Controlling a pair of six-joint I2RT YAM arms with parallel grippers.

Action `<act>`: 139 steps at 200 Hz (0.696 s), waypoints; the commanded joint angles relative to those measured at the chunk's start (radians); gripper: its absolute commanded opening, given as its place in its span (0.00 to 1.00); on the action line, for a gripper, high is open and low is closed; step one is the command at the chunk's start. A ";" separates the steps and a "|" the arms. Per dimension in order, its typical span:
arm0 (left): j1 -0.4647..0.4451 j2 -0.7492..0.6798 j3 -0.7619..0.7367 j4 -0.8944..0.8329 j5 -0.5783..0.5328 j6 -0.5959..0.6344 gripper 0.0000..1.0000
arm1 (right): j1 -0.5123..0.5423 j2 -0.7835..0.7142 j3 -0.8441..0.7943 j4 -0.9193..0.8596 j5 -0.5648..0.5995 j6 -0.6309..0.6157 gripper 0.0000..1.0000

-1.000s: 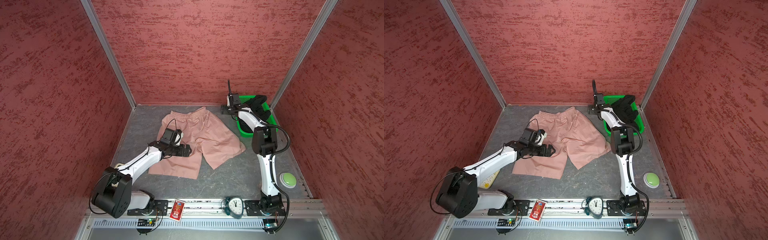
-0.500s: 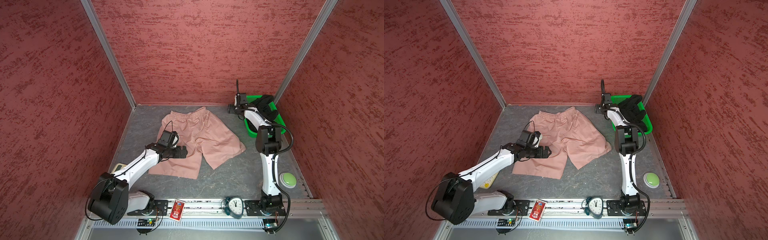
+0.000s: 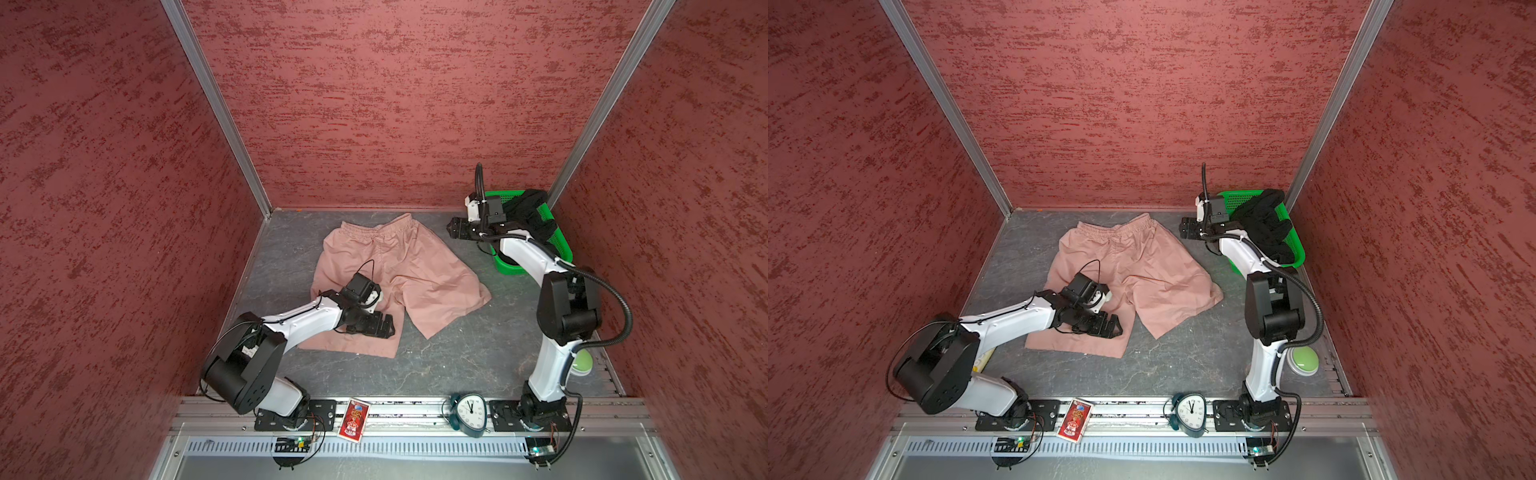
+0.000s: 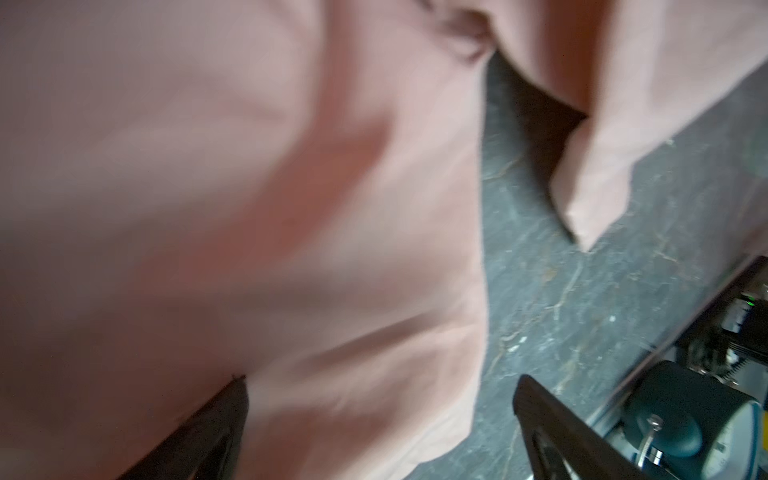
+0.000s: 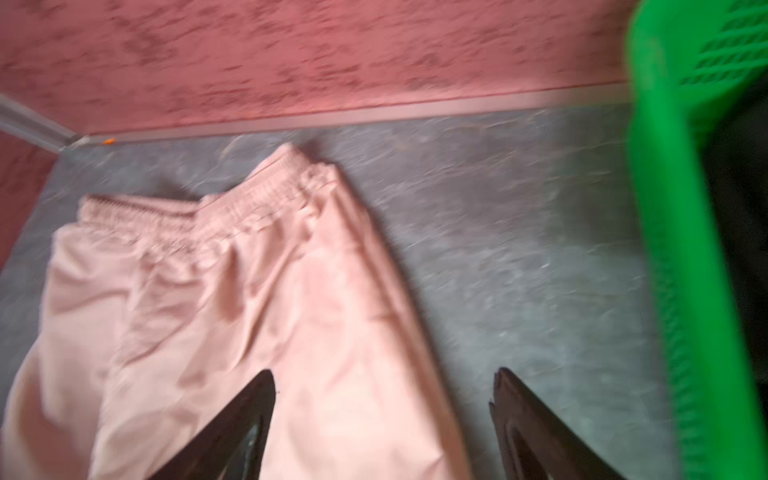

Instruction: Fold and stack the shorts

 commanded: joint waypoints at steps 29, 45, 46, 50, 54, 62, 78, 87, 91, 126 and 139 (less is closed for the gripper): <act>-0.146 0.149 0.085 0.093 0.185 0.001 1.00 | 0.056 -0.134 -0.225 0.084 -0.025 0.070 0.84; -0.195 0.200 0.151 0.147 0.267 -0.012 1.00 | 0.056 -0.160 -0.272 0.064 0.025 0.065 0.84; -0.199 0.203 0.157 0.148 0.272 -0.012 1.00 | 0.057 -0.162 -0.274 0.061 0.029 0.065 0.84; -0.213 0.215 0.175 0.156 0.290 -0.014 0.99 | 0.056 -0.166 -0.281 0.053 0.047 0.062 0.84; -0.226 0.226 0.199 0.158 0.307 -0.016 0.99 | 0.055 -0.171 -0.288 0.045 0.061 0.056 0.84; -0.253 0.242 0.246 0.148 0.322 -0.013 0.99 | 0.055 -0.179 -0.298 0.031 0.086 0.047 0.85; -0.281 0.239 0.331 0.048 0.267 0.002 0.99 | 0.056 -0.210 -0.323 0.021 0.101 0.036 0.85; -0.269 0.222 0.375 -0.045 0.212 0.012 0.99 | 0.056 -0.234 -0.340 0.025 0.097 0.034 0.85; -0.258 0.213 0.394 -0.091 0.181 0.016 0.99 | 0.056 -0.245 -0.349 0.030 0.093 0.034 0.85; -0.035 0.138 0.520 -0.308 -0.030 0.095 0.99 | 0.068 -0.313 -0.431 0.073 0.023 0.048 0.84; 0.063 0.162 0.582 -0.303 -0.096 0.155 0.99 | 0.089 -0.323 -0.458 0.083 0.004 0.054 0.83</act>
